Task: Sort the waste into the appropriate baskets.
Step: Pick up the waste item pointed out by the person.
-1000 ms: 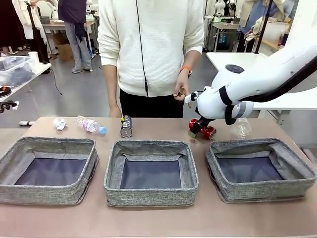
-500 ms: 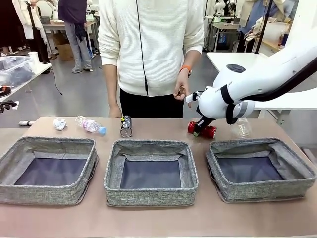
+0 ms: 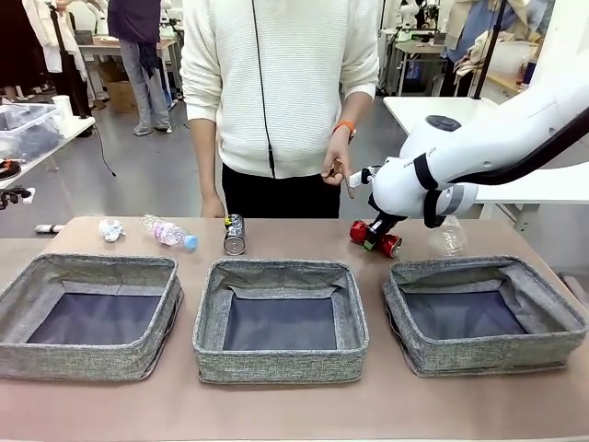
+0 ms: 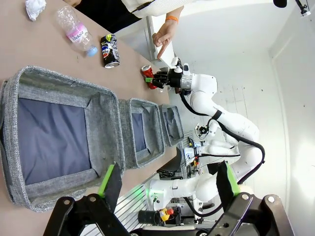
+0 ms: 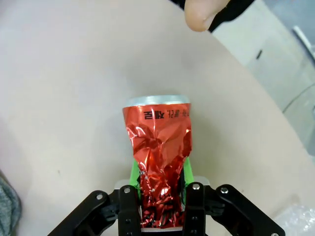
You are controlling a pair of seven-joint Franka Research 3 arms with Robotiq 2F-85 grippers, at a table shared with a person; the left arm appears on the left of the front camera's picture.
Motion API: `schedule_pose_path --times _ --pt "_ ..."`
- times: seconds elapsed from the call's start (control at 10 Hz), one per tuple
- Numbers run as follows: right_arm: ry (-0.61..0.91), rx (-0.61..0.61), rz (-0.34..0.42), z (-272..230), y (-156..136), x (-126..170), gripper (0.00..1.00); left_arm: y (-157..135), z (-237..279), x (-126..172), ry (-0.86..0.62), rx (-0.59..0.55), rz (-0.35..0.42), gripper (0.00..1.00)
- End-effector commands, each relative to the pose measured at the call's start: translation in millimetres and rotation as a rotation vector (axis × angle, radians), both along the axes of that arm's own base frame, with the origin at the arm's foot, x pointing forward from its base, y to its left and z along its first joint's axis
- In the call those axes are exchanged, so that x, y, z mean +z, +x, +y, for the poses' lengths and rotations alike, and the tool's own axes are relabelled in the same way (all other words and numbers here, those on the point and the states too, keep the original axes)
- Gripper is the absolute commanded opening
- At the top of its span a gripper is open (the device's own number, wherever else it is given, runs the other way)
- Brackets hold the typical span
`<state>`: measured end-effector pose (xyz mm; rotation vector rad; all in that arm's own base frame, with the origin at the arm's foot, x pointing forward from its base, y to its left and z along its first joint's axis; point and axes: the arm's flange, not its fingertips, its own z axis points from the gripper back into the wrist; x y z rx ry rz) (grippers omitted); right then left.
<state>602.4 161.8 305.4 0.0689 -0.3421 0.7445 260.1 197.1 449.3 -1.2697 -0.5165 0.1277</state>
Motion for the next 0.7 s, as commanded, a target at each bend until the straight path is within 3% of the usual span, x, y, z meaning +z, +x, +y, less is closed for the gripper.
schedule_pose_path --times 0.0,0.3,0.4,0.5,0.6 --pt "0.032 -0.001 0.019 -3.7 -3.1 6.7 0.0 0.2 -0.9 1.3 -0.006 -0.003 -0.028 1.0" --pt "0.025 -0.011 -0.02 -12.1 -6.5 19.8 0.0 0.2 -0.9 1.3 -0.006 -0.003 -0.028 1.0" --pt "0.008 -0.018 -0.035 -20.3 -14.1 37.9 0.0 0.2 -0.9 1.3 -0.006 -0.003 -0.028 1.0" --pt "0.064 -0.067 0.02 -40.0 -36.8 81.7 0.0 0.2 -0.9 1.3 -0.006 -0.003 -0.028 1.0" --pt "0.135 -0.19 0.081 -60.6 -67.3 130.2 0.0 0.2 -0.9 1.3 -0.006 -0.003 -0.028 1.0"
